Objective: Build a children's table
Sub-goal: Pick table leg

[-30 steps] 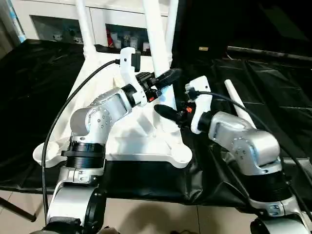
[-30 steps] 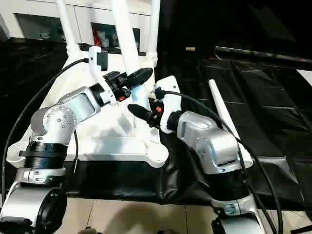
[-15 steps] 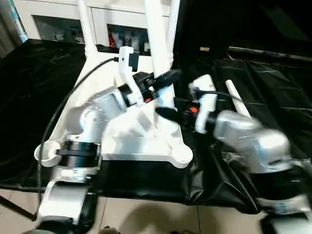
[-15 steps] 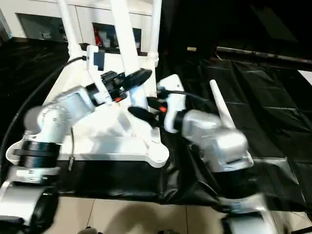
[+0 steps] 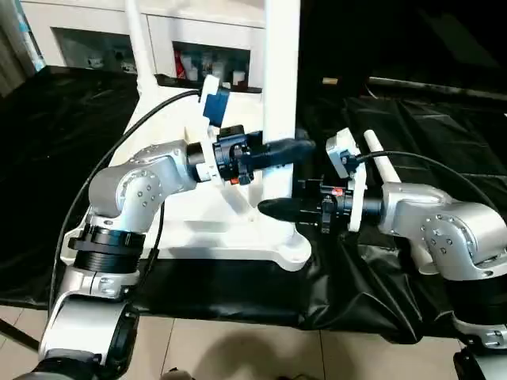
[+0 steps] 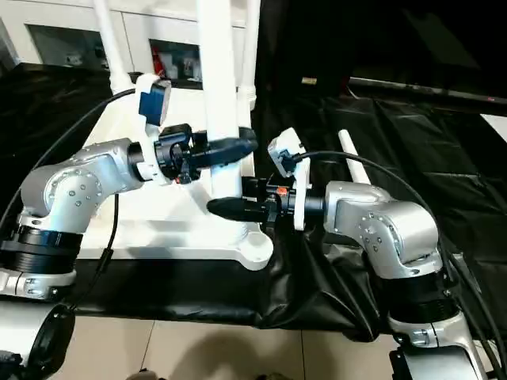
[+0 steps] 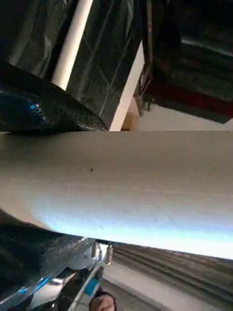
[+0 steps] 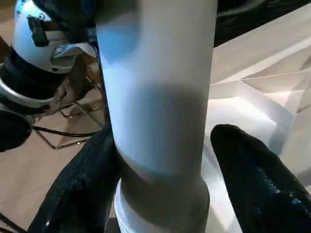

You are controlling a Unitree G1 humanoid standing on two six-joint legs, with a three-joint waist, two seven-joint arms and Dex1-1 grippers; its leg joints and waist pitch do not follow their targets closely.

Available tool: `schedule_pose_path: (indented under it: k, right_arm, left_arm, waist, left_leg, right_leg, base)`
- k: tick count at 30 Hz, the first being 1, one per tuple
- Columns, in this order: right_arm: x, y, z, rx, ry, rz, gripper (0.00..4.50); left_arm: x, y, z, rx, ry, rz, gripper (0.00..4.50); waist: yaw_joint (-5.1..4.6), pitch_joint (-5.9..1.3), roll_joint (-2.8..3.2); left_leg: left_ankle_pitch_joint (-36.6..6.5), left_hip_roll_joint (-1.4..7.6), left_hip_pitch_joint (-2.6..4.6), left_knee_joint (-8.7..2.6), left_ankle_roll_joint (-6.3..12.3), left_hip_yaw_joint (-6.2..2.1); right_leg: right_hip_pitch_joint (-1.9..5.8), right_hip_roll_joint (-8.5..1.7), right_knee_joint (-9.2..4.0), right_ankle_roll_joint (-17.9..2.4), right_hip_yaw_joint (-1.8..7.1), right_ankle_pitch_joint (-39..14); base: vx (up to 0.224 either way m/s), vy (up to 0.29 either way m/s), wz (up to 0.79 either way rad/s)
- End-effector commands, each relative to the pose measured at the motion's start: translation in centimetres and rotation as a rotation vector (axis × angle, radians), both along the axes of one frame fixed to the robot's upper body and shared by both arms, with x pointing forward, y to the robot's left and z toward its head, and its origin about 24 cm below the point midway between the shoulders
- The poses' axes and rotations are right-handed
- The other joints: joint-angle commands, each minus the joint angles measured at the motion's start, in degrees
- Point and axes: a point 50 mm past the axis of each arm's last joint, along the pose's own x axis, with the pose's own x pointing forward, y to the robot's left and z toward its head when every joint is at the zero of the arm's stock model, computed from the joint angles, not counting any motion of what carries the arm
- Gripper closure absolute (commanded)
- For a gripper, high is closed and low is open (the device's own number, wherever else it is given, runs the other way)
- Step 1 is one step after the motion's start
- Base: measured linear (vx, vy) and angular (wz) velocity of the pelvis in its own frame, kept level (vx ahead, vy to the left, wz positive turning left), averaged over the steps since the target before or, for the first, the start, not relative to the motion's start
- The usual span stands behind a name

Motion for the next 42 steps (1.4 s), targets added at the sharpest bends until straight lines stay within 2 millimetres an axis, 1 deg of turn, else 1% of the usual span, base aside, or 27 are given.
schedule_pose_path:
  k: [1,3,4,5,6,7,11,12,14,15,18,19,20,22,23,24,25,30,31,37,38,39,42]
  right_arm:
    - [0.0,-0.2,0.3,-0.01,-0.003,0.009,1.4]
    - [0.0,-0.1,0.3,-0.008,0.001,0.021,1.4]
    - [0.0,0.0,0.3,-0.009,0.002,0.025,1.4]
    - [-0.1,0.0,0.2,-0.013,0.008,0.037,1.4]
    - [-0.1,0.1,0.2,-0.014,0.01,0.041,1.4]
    - [-0.2,0.1,0.1,-0.016,0.014,0.046,1.4]
    - [-0.3,0.3,-0.1,-0.025,0.024,0.063,1.4]
    - [-0.4,0.5,-0.2,-0.027,0.029,0.068,1.4]
    - [-0.5,0.6,-0.4,-0.031,0.035,0.077,1.4]
    - [-0.5,0.7,-0.4,-0.031,0.037,0.079,1.57]
    - [-0.5,0.8,-0.5,-0.026,0.037,0.078,1.87]
    - [-0.4,0.8,-0.5,-0.025,0.037,0.077,1.87]
    - [-0.4,0.8,-0.4,-0.023,0.037,0.076,2.08]
    - [-0.4,0.8,-0.4,-0.023,0.037,0.075,2.14]
    - [-0.4,0.8,-0.4,-0.021,0.035,0.075,2.24]
    - [-0.4,0.8,-0.4,-0.021,0.035,0.075,2.33]
    - [-0.4,0.8,-0.4,-0.021,0.035,0.076,2.38]
    - [-0.3,0.8,-0.4,-0.017,0.034,0.078,2.47]
    - [-0.3,0.8,-0.4,-0.016,0.034,0.078,2.47]
    - [-0.1,0.9,-0.4,-0.029,0.002,0.05,2.48]
    - [0.0,0.9,-0.4,-0.023,0.007,0.048,2.15]
    - [0.0,0.9,-0.3,-0.012,0.012,0.047,1.95]
    - [0.2,1.0,-0.1,0.006,0.014,0.037,1.61]
  left_arm:
    - [-0.5,-0.5,0.4,0.016,-0.026,-0.038,2.58]
    - [-0.4,-0.5,0.2,0.025,-0.028,-0.036,2.58]
    - [-0.4,-0.5,0.2,0.026,-0.029,-0.037,2.58]
    - [-0.3,-0.4,0.2,0.027,-0.031,-0.033,2.58]
    - [-0.3,-0.4,0.2,0.026,-0.031,-0.031,2.58]
    - [-0.3,-0.4,0.2,0.026,-0.032,-0.03,2.58]
    - [-0.2,-0.5,0.3,0.024,-0.033,-0.029,2.58]
    - [-0.2,-0.6,0.3,0.024,-0.033,-0.03,2.58]
    - [-0.3,-0.6,0.2,0.022,-0.033,-0.032,2.58]
    - [-0.3,-0.6,0.2,0.022,-0.033,-0.033,2.58]
    - [-0.3,-0.6,0.2,0.026,-0.033,-0.041,2.58]
    - [-0.4,-0.6,0.2,0.028,-0.033,-0.043,2.58]
    - [-0.4,-0.6,0.2,0.03,-0.033,-0.047,2.58]
    - [-0.4,-0.6,0.1,0.03,-0.033,-0.048,2.58]
    - [-0.5,-0.7,0.1,0.032,-0.032,-0.054,2.58]
    - [-0.5,-0.7,0.1,0.032,-0.032,-0.054,2.58]
    - [-0.5,-0.7,0.1,0.033,-0.032,-0.058,2.58]
    - [-0.5,-0.8,0.0,0.028,-0.032,-0.059,2.58]
    - [-0.5,-0.8,0.0,0.026,-0.032,-0.058,2.58]
    - [-0.3,-0.8,0.1,0.02,-0.032,-0.042,2.58]
    - [-0.3,-0.7,0.1,0.02,-0.031,-0.042,2.58]
    - [-0.3,-0.7,0.1,0.02,-0.031,-0.043,2.58]
    - [-0.4,-0.7,0.1,0.021,-0.03,-0.053,2.58]
  waist:
    - [0.19,-4.33,0.16]
    - [0.17,-4.35,0.17]
    - [0.17,-4.38,-0.15]
    - [0.21,-4.41,0.02]
    - [0.18,-4.41,-0.18]
    - [0.22,-4.43,-0.09]
    - [0.2,-4.46,-0.06]
    - [0.18,-4.45,-0.4]
    - [0.25,-4.43,-0.22]
    - [0.24,-4.43,-0.2]
    - [0.26,-4.4,-0.26]
    - [0.26,-4.4,-0.25]
    - [0.27,-4.41,-0.23]
    - [0.26,-4.41,-0.22]
    - [0.32,-4.4,-0.04]
    - [0.25,-4.42,-0.16]
    - [0.28,-4.44,-0.15]
    - [0.24,-4.48,-0.15]
    - [0.25,-4.46,-0.06]
    - [0.22,-4.43,-0.13]
    - [0.23,-4.47,-0.14]
    - [0.24,-4.46,-0.2]
    - [0.24,-4.51,-0.16]
  left_leg:
    - [-7.8,-0.81,-0.27,-3.61,-0.32,1.04]
    - [-7.4,-0.83,-0.33,-3.61,-0.35,1.03]
    - [-7.3,-0.84,-0.37,-3.59,-0.3,1.06]
    - [-6.9,-0.85,-0.35,-3.57,-0.28,1.05]
    - [-6.8,-0.83,-0.37,-3.58,-0.21,1.06]
    - [-6.6,-0.8,-0.38,-3.57,-0.22,1.02]
    - [-6.1,-0.84,-0.42,-3.52,-0.04,1.06]
    - [-6.1,-0.86,-0.46,-3.49,0.03,1.13]
    - [-6.1,-0.84,-0.41,-3.48,0.04,1.12]
    - [-6.2,-0.84,-0.41,-3.49,0.02,1.12]
    - [-6.2,-0.88,-0.46,-3.51,-0.05,1.12]
    - [-6.3,-0.88,-0.48,-3.5,-0.11,1.11]
    - [-6.3,-0.84,-0.44,-3.5,-0.15,1.09]
    - [-6.5,-0.86,-0.43,-3.48,-0.14,1.12]
    - [-6.5,-0.85,-0.42,-3.51,-0.21,1.07]
    - [-6.5,-0.89,-0.49,-3.49,-0.21,1.08]
    - [-6.4,-0.87,-0.44,-3.5,-0.22,1.08]
    - [-6.1,-0.85,-0.45,-3.48,-0.09,1.09]
    - [-6.2,-0.85,-0.41,-3.49,-0.11,1.08]
    - [-6.4,-0.88,-0.44,-3.48,-0.15,1.1]
    - [-6.4,-0.89,-0.42,-3.47,-0.14,1.09]
    - [-6.3,-0.88,-0.45,-3.48,-0.11,1.09]
    - [-6.4,-0.88,-0.4,-3.45,-0.16,1.11]
  right_leg:
    - [4.35,-1.36,-3.9,-7.2,1.64,-16.6]
    - [4.34,-1.32,-3.89,-7.1,1.63,-16.3]
    - [4.36,-1.29,-3.89,-7.0,1.61,-16.3]
    - [4.36,-1.33,-3.83,-7.0,1.63,-16.1]
    - [4.36,-1.31,-3.82,-7.0,1.63,-15.9]
    - [4.4,-1.33,-3.72,-7.2,1.63,-15.6]
    - [4.44,-1.31,-3.58,-7.7,1.66,-14.1]
    - [4.44,-1.33,-3.66,-7.6,1.68,-14.4]
    - [4.38,-1.36,-3.61,-7.6,1.69,-14.7]
    - [4.38,-1.34,-3.65,-7.5,1.67,-15.0]
    - [4.38,-1.36,-3.74,-7.1,1.67,-15.6]
    - [4.39,-1.37,-3.73,-7.1,1.67,-15.8]
    - [4.35,-1.38,-3.72,-7.0,1.68,-15.9]
    - [4.33,-1.36,-3.78,-6.9,1.66,-16.1]
    - [4.33,-1.36,-3.74,-6.9,1.64,-16.1]
    - [4.4,-1.35,-3.78,-6.8,1.62,-16.1]
    - [4.37,-1.34,-3.76,-6.8,1.63,-16.0]
    - [4.41,-1.31,-3.6,-7.4,1.65,-14.6]
    - [4.37,-1.31,-3.62,-7.5,1.64,-14.7]
    - [4.39,-1.32,-3.66,-7.4,1.63,-15.2]
    - [4.4,-1.32,-3.69,-7.2,1.64,-15.4]
    - [4.4,-1.33,-3.68,-7.2,1.64,-15.4]
    - [4.33,-1.35,-3.73,-7.3,1.62,-15.7]
  base:
    - [0.0,0.0,0.0]
    - [0.0,0.0,0.0]
    - [0.0,0.0,0.0]
    - [0.0,0.0,0.0]
    - [0.0,0.0,0.0]
    - [0.0,0.0,0.0]
    - [0.0,0.0,0.0]
    - [0.0,0.0,0.0]
    - [0.0,0.0,0.0]
    - [0.0,0.0,0.0]
    - [0.0,0.0,0.0]
    - [0.0,0.0,0.0]
    - [0.0,0.0,0.0]
    - [0.0,0.0,0.0]
    - [0.0,0.0,0.0]
    - [0.0,0.0,0.0]
    - [0.0,0.0,0.0]
    - [0.0,0.0,0.0]
    - [0.0,0.0,0.0]
    - [0.0,0.0,0.0]
    - [0.0,0.0,0.0]
    - [0.0,0.0,0.0]
    - [0.0,0.0,0.0]
